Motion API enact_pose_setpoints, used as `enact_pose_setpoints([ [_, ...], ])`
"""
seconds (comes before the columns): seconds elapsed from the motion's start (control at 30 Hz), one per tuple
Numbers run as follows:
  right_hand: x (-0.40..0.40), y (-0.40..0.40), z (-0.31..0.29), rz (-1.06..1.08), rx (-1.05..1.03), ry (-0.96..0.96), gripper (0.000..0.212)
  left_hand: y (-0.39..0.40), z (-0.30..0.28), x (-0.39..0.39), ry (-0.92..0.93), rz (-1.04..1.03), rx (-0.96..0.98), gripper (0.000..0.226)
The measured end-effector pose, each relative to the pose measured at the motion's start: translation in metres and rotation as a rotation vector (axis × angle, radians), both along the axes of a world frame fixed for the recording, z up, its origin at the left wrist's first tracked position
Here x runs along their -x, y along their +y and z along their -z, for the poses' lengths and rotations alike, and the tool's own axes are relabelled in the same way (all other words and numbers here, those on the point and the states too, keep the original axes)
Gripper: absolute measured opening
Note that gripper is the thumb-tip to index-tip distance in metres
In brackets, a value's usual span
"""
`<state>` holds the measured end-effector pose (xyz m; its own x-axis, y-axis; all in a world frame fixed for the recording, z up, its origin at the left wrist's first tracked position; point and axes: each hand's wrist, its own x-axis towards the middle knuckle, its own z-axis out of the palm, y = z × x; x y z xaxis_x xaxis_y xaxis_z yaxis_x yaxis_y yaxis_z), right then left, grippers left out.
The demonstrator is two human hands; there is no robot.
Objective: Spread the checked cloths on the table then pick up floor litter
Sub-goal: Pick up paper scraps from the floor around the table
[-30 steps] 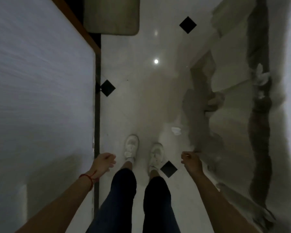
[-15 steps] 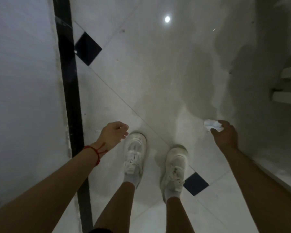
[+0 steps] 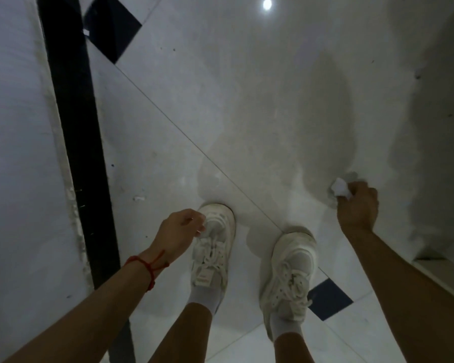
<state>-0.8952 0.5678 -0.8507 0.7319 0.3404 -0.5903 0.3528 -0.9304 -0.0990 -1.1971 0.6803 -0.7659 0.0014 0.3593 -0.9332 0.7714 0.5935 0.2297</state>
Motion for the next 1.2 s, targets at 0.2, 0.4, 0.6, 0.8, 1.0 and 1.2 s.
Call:
enact_pose_setpoints([
  [0.2, 0.020, 0.016, -0.030, 0.114, -0.118, 0.101, 0.017, 0.010, -0.024, -0.007, -0.013, -0.069, -0.033, 0.017],
  [0.4, 0.055, 0.039, -0.118, 0.062, -0.266, 0.225, 0.015, 0.038, -0.089, -0.017, -0.062, -0.190, -0.062, 0.023],
  [0.6, 0.064, 0.072, -0.229, 0.087, -0.389, 0.264, 0.013, 0.069, -0.186, -0.020, -0.117, -0.266, -0.097, 0.015],
  [0.8, 0.059, 0.115, -0.346, 0.334, -0.509, 0.321, 0.009, 0.085, -0.295, -0.015, -0.129, -0.316, -0.151, 0.015],
  [1.0, 0.064, 0.145, -0.467, 0.323, -0.618, 0.309, 0.018, 0.095, -0.400, 0.000, -0.151, -0.310, -0.199, 0.015],
  [1.2, 0.075, 0.151, -0.572, 0.266, -0.614, 0.296, 0.011, 0.116, -0.488, 0.016, -0.167, -0.284, -0.248, 0.018],
])
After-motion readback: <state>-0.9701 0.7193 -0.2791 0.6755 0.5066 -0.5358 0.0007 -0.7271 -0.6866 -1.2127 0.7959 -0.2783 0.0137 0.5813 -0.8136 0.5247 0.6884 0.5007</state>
